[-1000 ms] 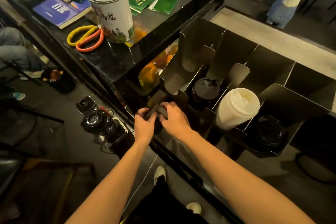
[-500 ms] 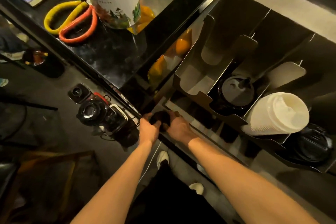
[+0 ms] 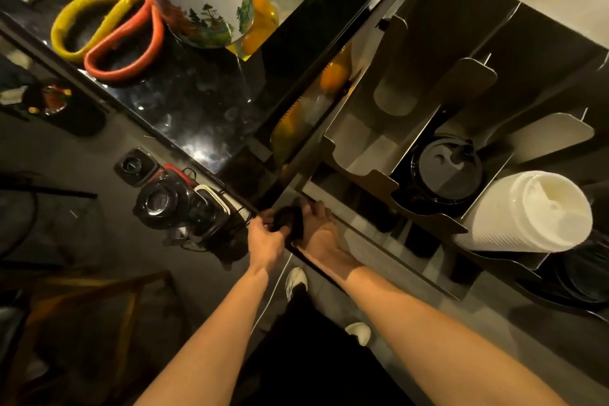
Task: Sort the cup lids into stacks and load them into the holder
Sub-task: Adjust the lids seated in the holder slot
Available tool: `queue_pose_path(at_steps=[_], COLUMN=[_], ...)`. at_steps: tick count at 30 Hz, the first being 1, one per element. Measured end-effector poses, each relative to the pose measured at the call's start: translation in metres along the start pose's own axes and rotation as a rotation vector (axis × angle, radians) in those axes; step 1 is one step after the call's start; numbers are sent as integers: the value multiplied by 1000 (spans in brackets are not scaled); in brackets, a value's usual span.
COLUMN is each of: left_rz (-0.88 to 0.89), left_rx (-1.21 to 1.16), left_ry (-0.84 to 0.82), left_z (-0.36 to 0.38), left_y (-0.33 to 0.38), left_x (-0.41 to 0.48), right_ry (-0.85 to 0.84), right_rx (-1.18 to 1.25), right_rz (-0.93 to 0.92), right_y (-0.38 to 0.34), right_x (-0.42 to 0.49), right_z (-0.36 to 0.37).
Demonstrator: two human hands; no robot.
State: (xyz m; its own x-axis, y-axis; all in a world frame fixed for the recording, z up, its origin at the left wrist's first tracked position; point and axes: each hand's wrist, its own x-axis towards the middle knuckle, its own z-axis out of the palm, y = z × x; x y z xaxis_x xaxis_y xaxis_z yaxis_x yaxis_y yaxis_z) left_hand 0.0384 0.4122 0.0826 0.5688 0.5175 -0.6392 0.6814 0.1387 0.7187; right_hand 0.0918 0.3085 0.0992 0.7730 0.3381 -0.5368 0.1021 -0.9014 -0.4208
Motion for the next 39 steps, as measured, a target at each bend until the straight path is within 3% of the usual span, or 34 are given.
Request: queue_pose_path(at_steps=[12, 19, 27, 35, 39], left_rz=[99, 209, 421, 700, 788], left_rx=[-495, -608, -636, -361, -169], left_ry=[-94, -68, -34, -6, 8], left_z=[-3, -2, -9, 12, 22], left_y=[38, 79, 124, 178, 189], left_x=[-23, -72, -129, -142, -132], right_ry=[164, 334, 627, 807, 707], right_rx=[29, 36, 7, -26, -192], right_rz=[-259, -426, -666, -480, -383], right_y=[2, 6, -19, -11, -12], right_x=[-31, -70, -117, -128, -118], right_z=[-56, -96, -151, -229, -254])
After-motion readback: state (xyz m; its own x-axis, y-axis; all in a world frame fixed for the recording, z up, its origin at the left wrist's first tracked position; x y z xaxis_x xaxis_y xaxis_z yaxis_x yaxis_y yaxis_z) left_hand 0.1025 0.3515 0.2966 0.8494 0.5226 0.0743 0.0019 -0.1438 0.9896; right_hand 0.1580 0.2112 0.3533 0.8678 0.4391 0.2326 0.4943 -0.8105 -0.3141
